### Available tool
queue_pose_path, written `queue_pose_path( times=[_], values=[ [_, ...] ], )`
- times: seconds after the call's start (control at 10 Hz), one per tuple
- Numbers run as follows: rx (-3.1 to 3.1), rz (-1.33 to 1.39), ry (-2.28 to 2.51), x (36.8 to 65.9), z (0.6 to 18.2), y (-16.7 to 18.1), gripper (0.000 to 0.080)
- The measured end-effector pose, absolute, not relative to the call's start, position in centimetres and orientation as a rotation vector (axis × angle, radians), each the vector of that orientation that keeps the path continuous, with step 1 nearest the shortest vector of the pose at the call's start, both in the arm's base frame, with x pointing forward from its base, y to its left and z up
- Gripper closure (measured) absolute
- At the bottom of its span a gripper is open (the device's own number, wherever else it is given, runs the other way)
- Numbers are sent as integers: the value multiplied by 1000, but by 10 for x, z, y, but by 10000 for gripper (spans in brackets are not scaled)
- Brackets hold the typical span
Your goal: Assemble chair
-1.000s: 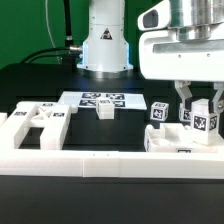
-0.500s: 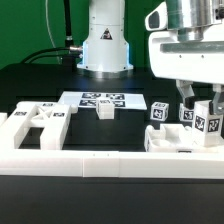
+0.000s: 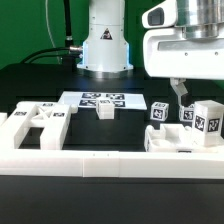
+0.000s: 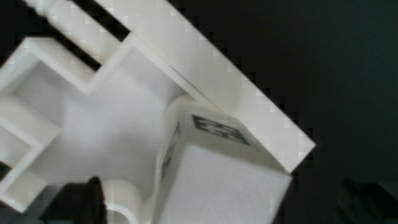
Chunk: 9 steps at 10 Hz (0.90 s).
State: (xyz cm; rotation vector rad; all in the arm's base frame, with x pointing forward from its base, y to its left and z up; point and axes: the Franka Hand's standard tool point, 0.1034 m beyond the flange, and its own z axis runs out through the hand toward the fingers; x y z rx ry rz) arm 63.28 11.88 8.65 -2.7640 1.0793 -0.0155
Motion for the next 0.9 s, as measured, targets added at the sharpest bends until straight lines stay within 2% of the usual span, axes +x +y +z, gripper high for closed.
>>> queue_pose_path(
  times=[0.9],
  values=[
    [-3050,-130,-133,633,83,121,151]
  ],
)
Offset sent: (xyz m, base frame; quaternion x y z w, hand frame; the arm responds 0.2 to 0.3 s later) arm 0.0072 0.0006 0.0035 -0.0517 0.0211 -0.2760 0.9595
